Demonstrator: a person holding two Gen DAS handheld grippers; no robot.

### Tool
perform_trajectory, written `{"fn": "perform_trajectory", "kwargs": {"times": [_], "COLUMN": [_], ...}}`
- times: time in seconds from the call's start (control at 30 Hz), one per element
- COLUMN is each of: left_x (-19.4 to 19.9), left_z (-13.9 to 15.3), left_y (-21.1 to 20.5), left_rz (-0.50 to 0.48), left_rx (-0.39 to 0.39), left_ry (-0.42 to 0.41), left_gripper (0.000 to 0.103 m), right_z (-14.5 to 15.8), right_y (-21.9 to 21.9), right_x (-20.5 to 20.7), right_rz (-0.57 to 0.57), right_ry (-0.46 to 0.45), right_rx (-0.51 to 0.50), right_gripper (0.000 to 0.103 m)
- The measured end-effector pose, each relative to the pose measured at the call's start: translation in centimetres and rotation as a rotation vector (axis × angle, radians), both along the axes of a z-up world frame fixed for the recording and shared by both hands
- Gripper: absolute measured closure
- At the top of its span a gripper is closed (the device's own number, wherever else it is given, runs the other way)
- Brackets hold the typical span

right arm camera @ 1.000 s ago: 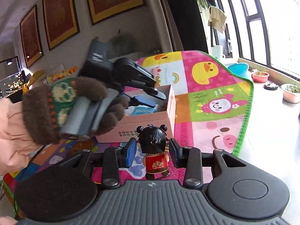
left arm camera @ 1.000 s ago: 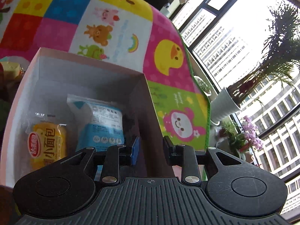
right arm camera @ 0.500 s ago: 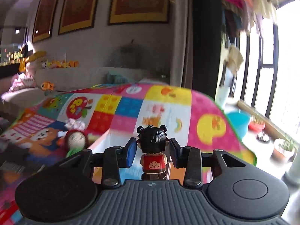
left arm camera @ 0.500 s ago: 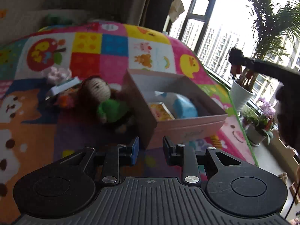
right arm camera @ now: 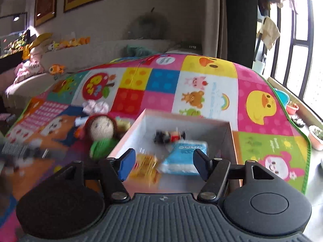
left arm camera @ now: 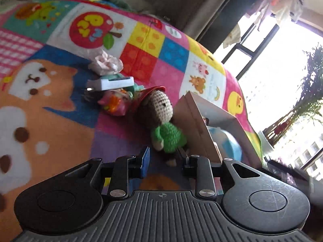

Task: Organize objects
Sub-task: 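Grasp the crocheted doll in green with the left tool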

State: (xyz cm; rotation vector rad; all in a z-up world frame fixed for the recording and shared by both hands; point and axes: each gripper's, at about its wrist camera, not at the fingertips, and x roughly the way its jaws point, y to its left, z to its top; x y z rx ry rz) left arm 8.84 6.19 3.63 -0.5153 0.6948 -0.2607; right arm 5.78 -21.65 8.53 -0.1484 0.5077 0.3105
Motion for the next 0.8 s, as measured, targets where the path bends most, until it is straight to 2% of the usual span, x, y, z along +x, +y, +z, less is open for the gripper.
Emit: {"fn": "perform_trajectory", "kwargs": {"times": [0.1,0.27,0.37,0.47,0.53,0.6,0.7,0.8], "left_x": [2.7,5.5,6.7,8.3,9.6,10.7,11.0,10.9], "left_z": [-0.6,-1.5,-1.3,-1.1,-1.4,-2.1,-2.4,-2.3], "left_y": [-0.5,-1.1,-2.1,-3.2,-4.0,-4.8,-5.6,-5.1], "left_rz": [0.02,0.093,0.133,0.153,0.167,0.165,0.161,0.143], "left_rx": [-0.037,-0.094,-0.063,-0.01,0.029,0.05,0.111,0.093], "left_ry": [0.032,0.066,0.078,0.084,0.104,0.112,0.062,0.07], "left_gripper": [0.073,0.072,0.071,0.06,0.053,0.047,0.046,0.05], "right_z": [-1.8,-3.9,-5.0,-5.7,-5.7,-5.7,-5.7,-5.6], "right_y": [0.0,-1.0,-1.1,-0.9,-1.0,-0.9,-0.7,-0.8], "right_x": [-3.4,-5.2,-4.9,-4.9,-5.4,-5.8,-6.0,-5.8], "right_rz": [-0.007,-0.024,-0.033,-0.032,-0.022,-0.019,-0.011,-0.011], "right_ry": [-0.04,-0.005,0.025,0.038,0.011,-0.004,-0.017,-0.016], "right_rx": [-0.008,0.123,0.18,0.185,0.193,0.189,0.172,0.18], "right_gripper": [0.035,0.032,0.032,0.032,0.024,0.023,0.021,0.019]}}
